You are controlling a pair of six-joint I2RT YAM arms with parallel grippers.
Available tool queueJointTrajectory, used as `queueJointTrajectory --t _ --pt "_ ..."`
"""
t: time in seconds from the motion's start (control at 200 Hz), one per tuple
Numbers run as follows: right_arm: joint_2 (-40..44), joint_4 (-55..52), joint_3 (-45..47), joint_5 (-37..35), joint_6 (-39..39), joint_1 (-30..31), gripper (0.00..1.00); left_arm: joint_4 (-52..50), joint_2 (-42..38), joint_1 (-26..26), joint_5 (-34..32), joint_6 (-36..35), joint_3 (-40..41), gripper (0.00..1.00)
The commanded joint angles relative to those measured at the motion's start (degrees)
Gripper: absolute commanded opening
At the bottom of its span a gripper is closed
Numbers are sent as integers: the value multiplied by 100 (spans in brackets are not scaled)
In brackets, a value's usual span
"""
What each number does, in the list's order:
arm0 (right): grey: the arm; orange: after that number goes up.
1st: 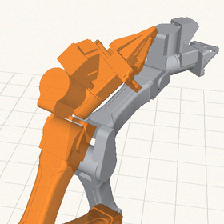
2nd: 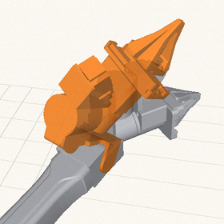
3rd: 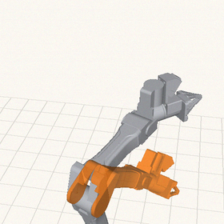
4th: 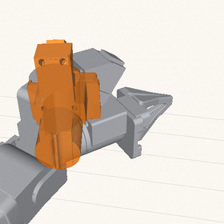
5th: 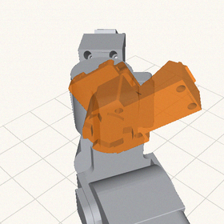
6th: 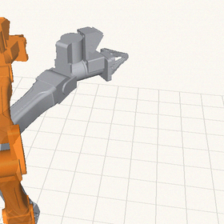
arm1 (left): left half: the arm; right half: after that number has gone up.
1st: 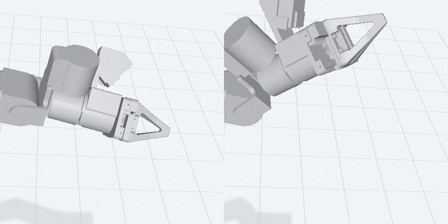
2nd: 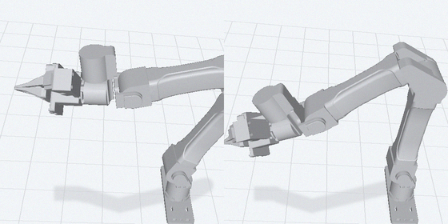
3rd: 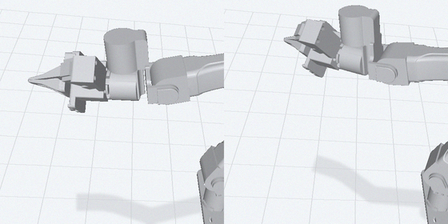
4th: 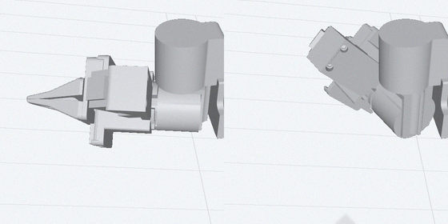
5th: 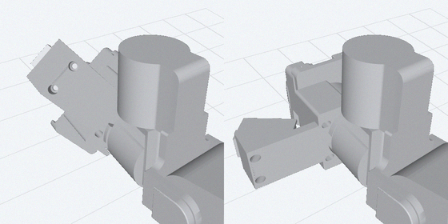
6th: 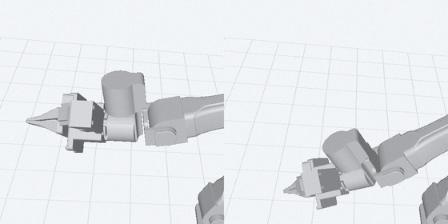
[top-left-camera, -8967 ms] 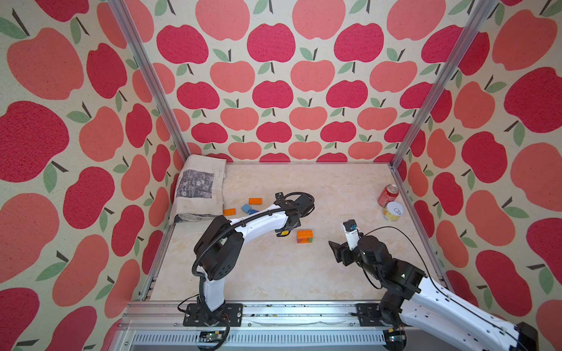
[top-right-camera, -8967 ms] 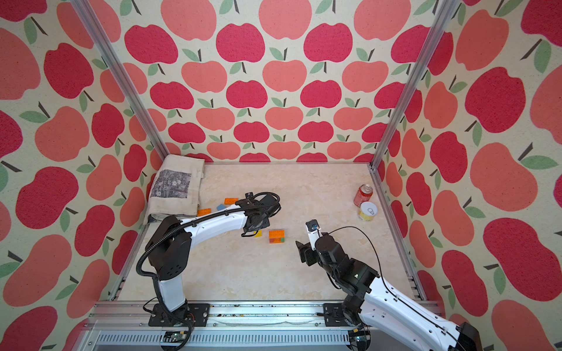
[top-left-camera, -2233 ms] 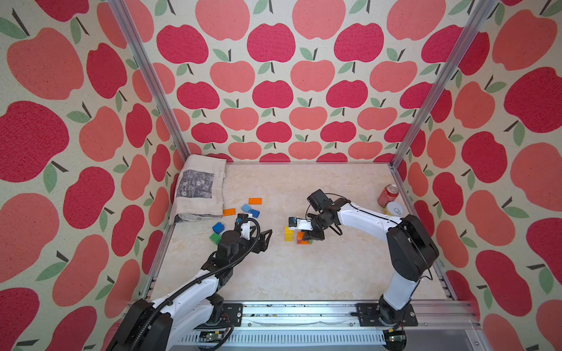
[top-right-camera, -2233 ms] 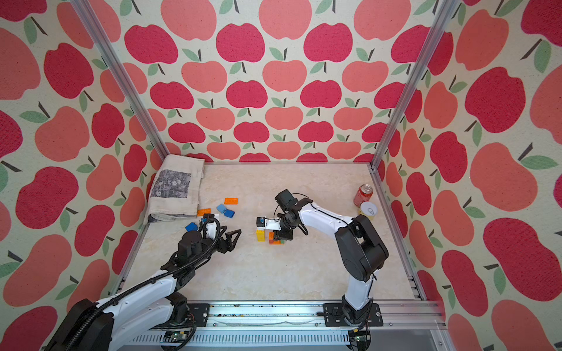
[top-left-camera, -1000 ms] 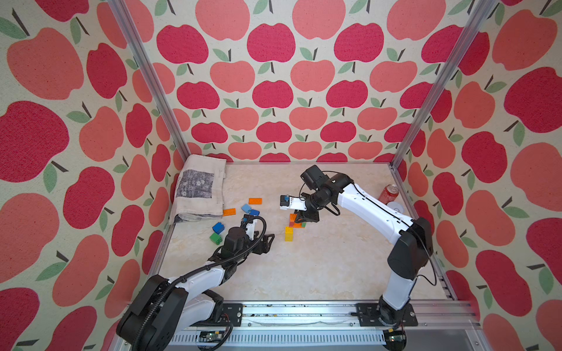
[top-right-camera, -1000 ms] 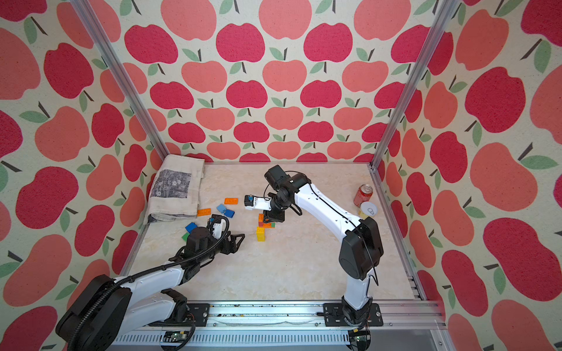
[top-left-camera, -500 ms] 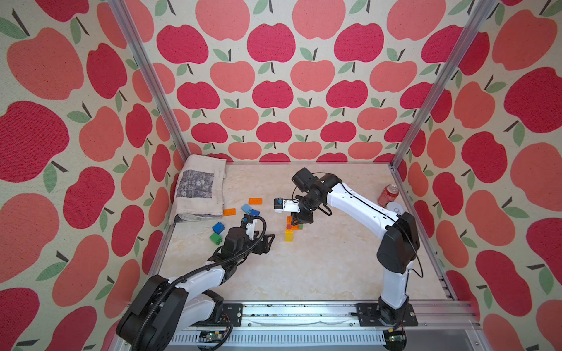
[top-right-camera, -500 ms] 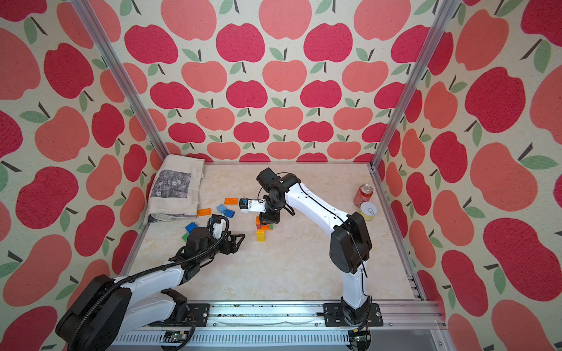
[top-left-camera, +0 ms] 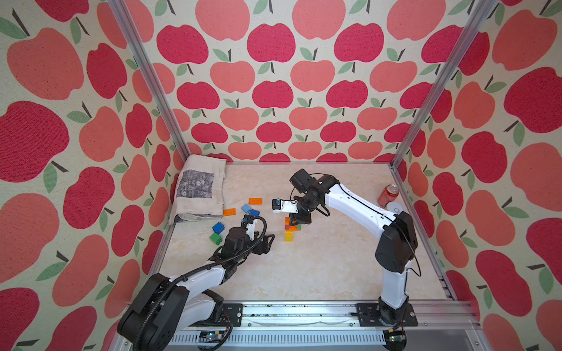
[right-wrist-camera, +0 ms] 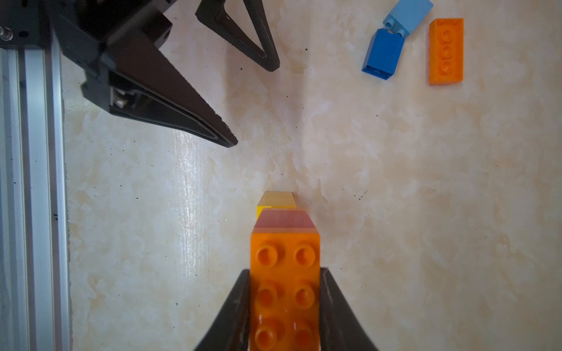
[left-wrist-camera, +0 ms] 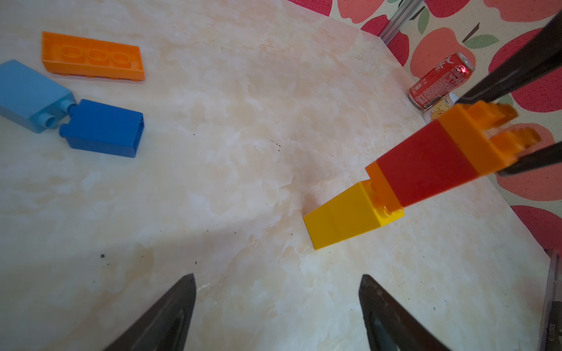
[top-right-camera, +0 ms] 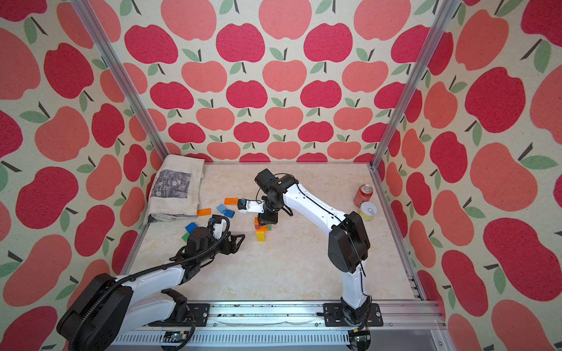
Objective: Assemble the letter p with lego
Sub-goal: Assemble the lego brick with the lego brick.
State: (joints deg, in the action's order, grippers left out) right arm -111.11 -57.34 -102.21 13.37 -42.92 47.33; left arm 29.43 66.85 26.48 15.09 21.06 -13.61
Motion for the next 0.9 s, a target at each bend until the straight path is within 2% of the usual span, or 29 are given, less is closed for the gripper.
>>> queueJointTrajectory --t 0.0,0.895 --pt "-95 -78 -14 53 152 31 16 79 -10 -30 57 -49 -111 86" --pt "234 -6 439 90 73 24 16 103 -8 -40 -56 -36 -115 86"
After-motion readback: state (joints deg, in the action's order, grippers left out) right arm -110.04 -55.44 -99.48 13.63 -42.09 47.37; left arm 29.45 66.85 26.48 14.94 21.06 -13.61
